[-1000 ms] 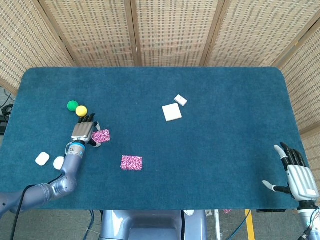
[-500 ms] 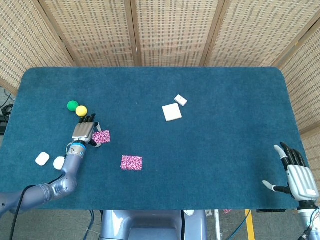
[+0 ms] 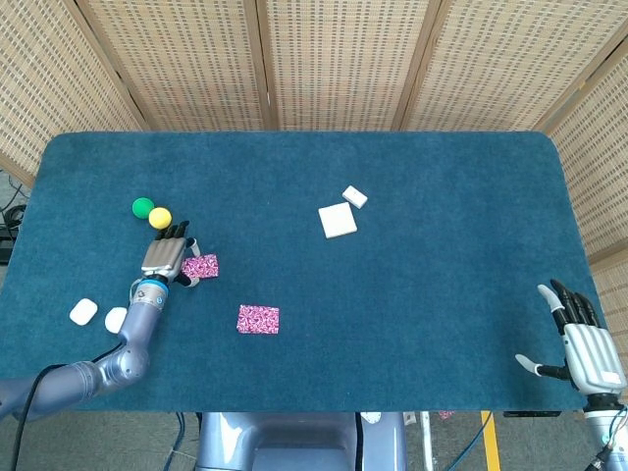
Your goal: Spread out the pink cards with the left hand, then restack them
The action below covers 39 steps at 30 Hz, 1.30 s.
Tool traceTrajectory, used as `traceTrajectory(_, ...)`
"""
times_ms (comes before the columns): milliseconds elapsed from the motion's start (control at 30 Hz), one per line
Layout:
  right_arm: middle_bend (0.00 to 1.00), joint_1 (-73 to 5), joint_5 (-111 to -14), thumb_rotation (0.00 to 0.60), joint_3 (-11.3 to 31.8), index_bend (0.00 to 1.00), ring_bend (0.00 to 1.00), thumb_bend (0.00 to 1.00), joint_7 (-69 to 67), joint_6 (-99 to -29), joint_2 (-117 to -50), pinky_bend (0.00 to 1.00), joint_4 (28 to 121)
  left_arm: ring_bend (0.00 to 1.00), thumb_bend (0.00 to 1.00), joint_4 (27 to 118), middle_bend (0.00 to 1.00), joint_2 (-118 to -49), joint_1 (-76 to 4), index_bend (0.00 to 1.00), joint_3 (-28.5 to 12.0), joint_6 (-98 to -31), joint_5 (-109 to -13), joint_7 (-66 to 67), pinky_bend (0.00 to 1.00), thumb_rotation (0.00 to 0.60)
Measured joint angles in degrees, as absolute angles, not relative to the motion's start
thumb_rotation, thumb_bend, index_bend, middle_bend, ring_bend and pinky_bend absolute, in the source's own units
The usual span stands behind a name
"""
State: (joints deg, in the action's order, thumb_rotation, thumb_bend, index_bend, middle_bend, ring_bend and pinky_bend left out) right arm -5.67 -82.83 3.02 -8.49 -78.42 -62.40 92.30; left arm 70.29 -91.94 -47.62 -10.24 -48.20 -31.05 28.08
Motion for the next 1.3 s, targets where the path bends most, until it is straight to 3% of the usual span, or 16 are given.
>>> traceTrajectory(400,0.0,-5.68,-82.83,0.6,3.02,0.0,0.0,0.0,-8.42,-78.41,-62.39,0.0,92.32,0.0,0.22,73.89,0.0,-89.98,-47.62,0.5,-10.77,-48.89,-31.39,28.18,0.0,0.6)
traceTrajectory(1300,0.0,-5.69,-82.82,0.6,2.97,0.0,0.0,0.0,-8.41,-78.32,-62.35,0.0,92.28,0.0,0.18,95.3,0.0,-85.64,-49.66,0.5,-8.26,-51.78,-33.13,31.0,0.0,0.6)
